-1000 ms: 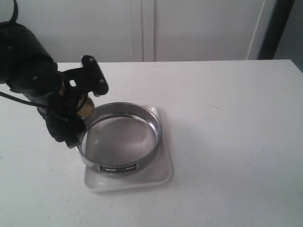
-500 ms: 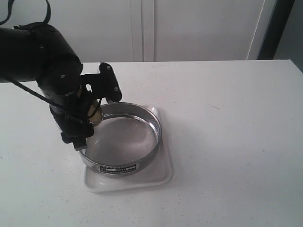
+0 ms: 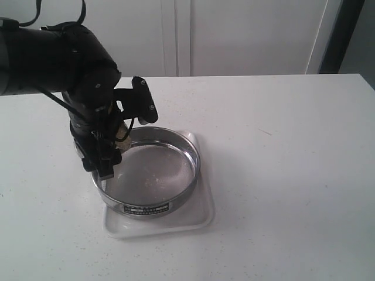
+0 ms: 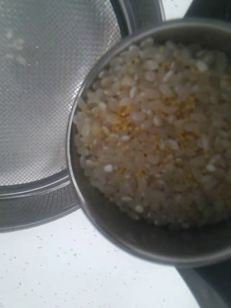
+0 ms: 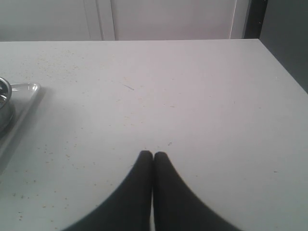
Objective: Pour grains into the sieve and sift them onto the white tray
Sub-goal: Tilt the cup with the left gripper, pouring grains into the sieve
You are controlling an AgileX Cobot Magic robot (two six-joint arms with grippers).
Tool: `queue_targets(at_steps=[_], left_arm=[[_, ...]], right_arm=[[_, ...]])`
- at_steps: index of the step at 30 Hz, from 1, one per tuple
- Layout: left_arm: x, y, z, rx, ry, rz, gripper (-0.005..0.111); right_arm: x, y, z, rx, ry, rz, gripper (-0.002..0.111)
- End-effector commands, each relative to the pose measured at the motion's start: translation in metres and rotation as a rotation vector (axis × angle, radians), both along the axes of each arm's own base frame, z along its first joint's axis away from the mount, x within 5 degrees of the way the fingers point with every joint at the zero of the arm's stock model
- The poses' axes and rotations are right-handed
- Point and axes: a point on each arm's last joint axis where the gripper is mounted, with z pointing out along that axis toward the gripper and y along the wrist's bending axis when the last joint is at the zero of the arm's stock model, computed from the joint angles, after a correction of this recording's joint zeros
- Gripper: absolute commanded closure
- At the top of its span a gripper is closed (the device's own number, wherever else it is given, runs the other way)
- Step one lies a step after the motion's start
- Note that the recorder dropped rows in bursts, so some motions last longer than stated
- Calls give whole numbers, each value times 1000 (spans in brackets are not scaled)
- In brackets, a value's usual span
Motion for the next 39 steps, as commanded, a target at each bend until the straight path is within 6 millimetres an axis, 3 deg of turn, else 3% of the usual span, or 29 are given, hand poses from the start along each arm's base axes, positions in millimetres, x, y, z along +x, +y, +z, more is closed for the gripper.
queue_targets(at_steps=[1,20,28,39], left_arm=[[0,0,8,13,-15,1,107],[0,1,7,26,-4,9,107],[7,-4,-14,98,73,42,107],[11,-6,-19,104,65,30,107]], right_arm=[[0,0,-1,-4,-4,-1,108],[0,0,-1,-4,-4,-1,108],[0,0,-1,-4,-4,-1,108],[0,0,-1,-4,-4,-1,108]])
